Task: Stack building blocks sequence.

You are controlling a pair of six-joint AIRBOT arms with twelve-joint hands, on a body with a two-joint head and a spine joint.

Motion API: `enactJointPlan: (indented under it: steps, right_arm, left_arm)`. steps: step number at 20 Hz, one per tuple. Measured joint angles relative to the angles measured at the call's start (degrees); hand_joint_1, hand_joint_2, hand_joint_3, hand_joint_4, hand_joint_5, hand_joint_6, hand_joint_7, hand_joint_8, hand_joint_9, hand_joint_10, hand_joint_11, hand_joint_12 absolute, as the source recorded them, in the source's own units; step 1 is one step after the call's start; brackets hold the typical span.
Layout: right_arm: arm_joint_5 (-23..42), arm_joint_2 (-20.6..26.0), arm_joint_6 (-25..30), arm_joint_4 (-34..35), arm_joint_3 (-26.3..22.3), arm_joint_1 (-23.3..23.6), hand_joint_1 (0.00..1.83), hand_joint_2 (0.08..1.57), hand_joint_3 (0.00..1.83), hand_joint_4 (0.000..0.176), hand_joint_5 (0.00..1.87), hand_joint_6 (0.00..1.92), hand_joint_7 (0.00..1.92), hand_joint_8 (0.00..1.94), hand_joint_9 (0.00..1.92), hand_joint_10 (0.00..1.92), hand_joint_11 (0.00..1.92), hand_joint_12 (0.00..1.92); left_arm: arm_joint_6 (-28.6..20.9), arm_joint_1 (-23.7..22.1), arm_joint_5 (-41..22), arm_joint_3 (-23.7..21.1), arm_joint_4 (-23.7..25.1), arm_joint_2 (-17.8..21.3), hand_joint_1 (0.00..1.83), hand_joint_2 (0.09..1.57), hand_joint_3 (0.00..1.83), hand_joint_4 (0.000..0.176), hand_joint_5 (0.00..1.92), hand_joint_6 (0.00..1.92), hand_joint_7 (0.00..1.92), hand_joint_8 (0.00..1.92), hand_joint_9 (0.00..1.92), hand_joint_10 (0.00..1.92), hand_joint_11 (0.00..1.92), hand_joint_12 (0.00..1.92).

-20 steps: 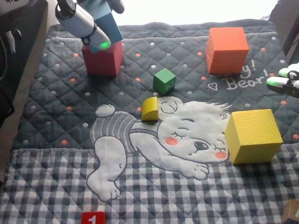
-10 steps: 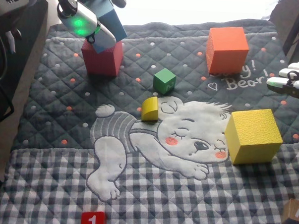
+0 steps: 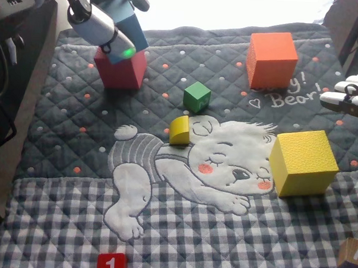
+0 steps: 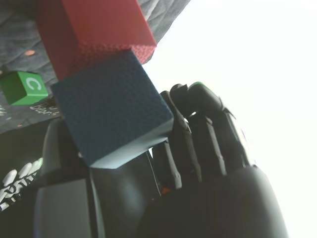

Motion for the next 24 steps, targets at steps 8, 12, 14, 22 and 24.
enactJointPlan:
  steps: [8,12,14,22,24]
  right_arm:
    - [0.0,0.0,0.0,0.1,0.0,-0.1,0.87,1.19,0.00,0.089,0.18,0.00,0.21,0.00,0.18,0.00,0.23,0.01]
    - [0.0,-0.1,0.0,0.2,0.0,-0.1,0.89,1.19,0.00,0.092,0.19,0.00,0.19,0.00,0.18,0.00,0.20,0.00]
    - [0.0,-0.2,0.0,0.2,0.0,-0.1,0.85,1.19,0.00,0.091,0.18,0.00,0.20,0.00,0.18,0.00,0.23,0.01]
    - [0.0,-0.2,0.0,0.2,0.0,-0.1,0.85,1.19,0.00,0.098,0.18,0.00,0.20,0.00,0.19,0.00,0.23,0.01]
    - [0.0,-0.2,0.0,0.2,0.0,-0.1,0.86,1.19,0.00,0.097,0.19,0.00,0.20,0.00,0.19,0.00,0.23,0.01]
  left_arm:
    - [0.0,-0.1,1.0,0.0,1.8,0.0,1.38,1.09,0.00,0.000,1.03,0.72,0.99,0.92,1.02,1.19,0.87,1.21]
    - [0.0,-0.9,1.4,0.0,2.4,0.0,1.38,1.10,0.00,0.000,1.00,0.75,0.96,0.99,0.99,1.23,0.84,1.24]
    - [0.0,-0.9,1.4,0.0,2.4,0.0,1.38,1.11,0.00,0.000,0.94,0.91,0.94,0.97,0.98,1.20,0.84,1.13]
    - [0.0,-0.9,1.7,0.0,2.6,-0.2,1.06,0.97,0.00,0.000,0.79,0.00,0.83,0.21,0.66,1.01,0.56,1.53]
    - [0.0,-0.9,1.8,0.1,2.8,-0.5,0.99,0.96,0.00,0.000,0.71,0.00,0.79,0.16,0.60,1.02,0.51,1.55]
